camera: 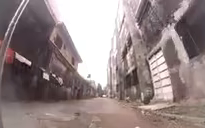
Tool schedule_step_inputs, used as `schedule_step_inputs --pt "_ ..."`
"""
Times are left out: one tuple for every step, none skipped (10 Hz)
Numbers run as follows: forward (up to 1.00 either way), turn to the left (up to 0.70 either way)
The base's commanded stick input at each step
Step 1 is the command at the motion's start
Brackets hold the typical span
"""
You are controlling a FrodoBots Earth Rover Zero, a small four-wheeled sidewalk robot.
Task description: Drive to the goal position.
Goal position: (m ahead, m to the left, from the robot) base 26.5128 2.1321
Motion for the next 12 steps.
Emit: schedule_step_inputs --pt "0.78 0.03" --pt "0.78 0.03" --pt "0.78 0.03" --pt "0.78 0.03" --pt "0.78 0.03" --pt "0.78 0.03" --pt "0.78 0.03" --pt "0.78 0.03" --pt "0.78 0.03" --pt "0.78 0.03" --pt "0.78 0.03" --pt "0.78 0.03"
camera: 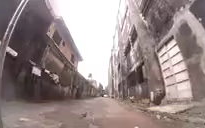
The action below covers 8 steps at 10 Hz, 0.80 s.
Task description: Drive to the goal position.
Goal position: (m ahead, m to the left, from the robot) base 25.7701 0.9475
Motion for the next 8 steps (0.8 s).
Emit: schedule_step_inputs --pt "0.78 0.03" --pt "0.78 0.03" --pt "0.78 0.03" --pt "0.78 0.03" --pt "0.78 0.03" --pt "0.78 0.03" --pt "0.78 0.03" --pt "0.78 0.03"
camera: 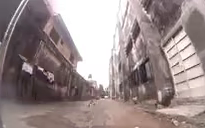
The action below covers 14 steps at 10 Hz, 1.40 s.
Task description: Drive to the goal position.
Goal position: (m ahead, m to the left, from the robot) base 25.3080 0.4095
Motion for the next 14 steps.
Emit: schedule_step_inputs --pt "0.78 0.03" --pt "0.78 0.03" --pt "0.78 0.03" --pt "0.78 0.03" --pt "0.78 0.03" --pt "0.78 0.03" --pt "0.78 0.03" --pt "0.78 0.03" --pt "0.78 0.03" --pt "0.78 0.03" --pt "0.78 0.03" --pt "0.78 0.03" --pt "0.78 0.03" --pt "0.78 0.03"
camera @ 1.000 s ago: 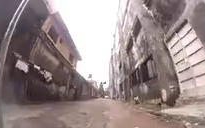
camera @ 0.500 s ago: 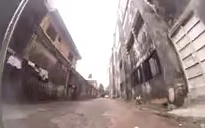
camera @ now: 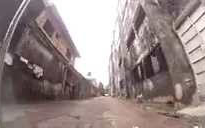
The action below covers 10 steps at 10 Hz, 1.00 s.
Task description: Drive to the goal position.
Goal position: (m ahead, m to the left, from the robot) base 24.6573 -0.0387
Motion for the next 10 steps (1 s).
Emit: schedule_step_inputs --pt "0.78 0.03" --pt "0.78 0.03" --pt "0.78 0.03" --pt "0.78 0.03" --pt "0.78 0.03" --pt "0.78 0.03" --pt "0.78 0.03" --pt "0.78 0.03" --pt "0.78 0.03" --pt "0.78 0.03"
